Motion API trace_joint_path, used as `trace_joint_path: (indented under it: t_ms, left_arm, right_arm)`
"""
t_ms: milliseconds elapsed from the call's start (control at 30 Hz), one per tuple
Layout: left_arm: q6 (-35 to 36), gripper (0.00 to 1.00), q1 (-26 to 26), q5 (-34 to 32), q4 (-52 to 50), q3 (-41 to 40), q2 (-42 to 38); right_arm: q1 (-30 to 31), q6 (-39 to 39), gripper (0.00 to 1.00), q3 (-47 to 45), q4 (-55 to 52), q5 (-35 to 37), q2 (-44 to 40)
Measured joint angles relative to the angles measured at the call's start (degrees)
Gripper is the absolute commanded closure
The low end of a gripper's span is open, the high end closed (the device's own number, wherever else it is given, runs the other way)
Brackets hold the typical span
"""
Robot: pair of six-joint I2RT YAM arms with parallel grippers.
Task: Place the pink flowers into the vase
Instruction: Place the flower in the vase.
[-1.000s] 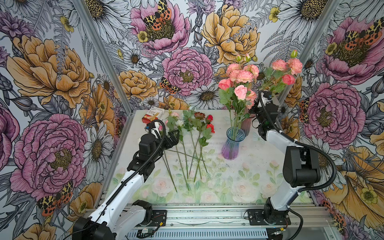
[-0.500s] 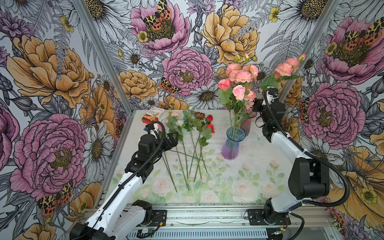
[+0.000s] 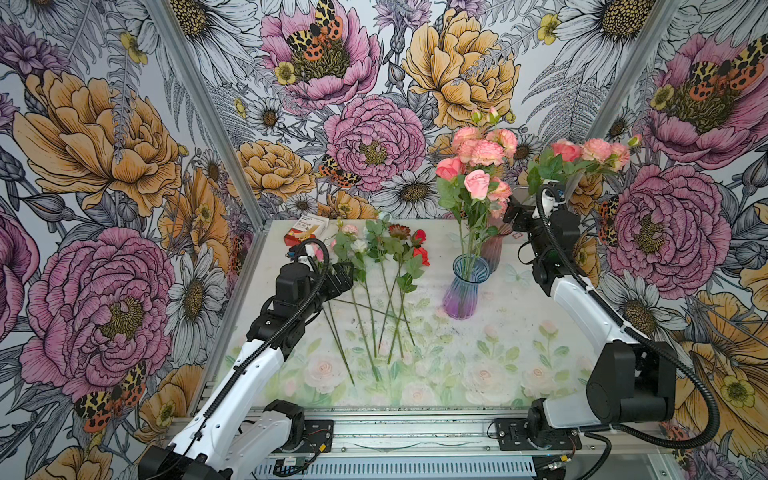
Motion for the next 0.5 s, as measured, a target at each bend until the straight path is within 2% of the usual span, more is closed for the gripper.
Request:
trace_joint_path:
  t_ms: [267,500]
  left_arm:
    - [0.0,0.02,2.8,-0.7,-5.2,2.4,2.9]
    - [-1.0,0.01,8.0,-0.9,-14.4,9.5,14.6]
  right_arm:
    - [-0.7,1.0,0.0,-4.0,-3.5,1.7,-8.6]
    - [0.5,3.0,0.01,-2.1,-8.0,0.3,-18.0]
